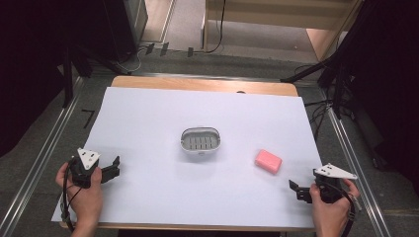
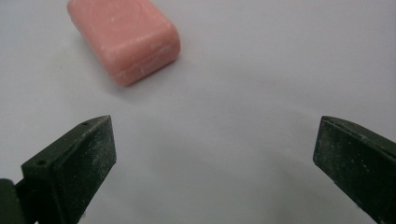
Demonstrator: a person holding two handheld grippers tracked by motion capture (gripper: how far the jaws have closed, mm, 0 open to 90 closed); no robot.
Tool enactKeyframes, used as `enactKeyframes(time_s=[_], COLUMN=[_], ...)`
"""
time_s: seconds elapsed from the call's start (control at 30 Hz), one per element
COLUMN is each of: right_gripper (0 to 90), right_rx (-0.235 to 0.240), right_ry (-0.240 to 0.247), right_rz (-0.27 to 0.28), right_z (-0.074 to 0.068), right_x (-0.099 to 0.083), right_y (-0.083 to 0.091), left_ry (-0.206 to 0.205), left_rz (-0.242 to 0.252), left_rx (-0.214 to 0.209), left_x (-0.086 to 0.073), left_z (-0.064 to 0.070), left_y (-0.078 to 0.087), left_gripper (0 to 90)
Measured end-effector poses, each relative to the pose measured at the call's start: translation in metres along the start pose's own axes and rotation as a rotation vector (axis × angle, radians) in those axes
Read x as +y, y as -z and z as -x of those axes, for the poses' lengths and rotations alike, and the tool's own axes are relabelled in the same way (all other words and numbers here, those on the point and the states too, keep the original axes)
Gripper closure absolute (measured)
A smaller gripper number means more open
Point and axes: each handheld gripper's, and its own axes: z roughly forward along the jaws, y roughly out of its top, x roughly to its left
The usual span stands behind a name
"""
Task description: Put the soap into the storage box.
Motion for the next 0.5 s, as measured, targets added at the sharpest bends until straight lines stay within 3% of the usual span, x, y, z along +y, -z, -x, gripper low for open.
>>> enactKeyframes(time_s=[0.2,0.5], right_gripper=[0.0,0.0], right_rx=[0.025,0.036], right_ry=[0.09,0.207], right_rz=[-0.157,-0.281], right_z=[-0.005,-0.011], right_x=[0.009,0.033], right_y=[-0.012,-0.018], left_ry=[-0.003,-0.013], left_rz=[0.004,0.003], left_rx=[0.003,0.006], left_x=[0.0,0.0], left_z=[0.001,0.002], left_y=[0.0,0.0], left_gripper=[11.5,11.9])
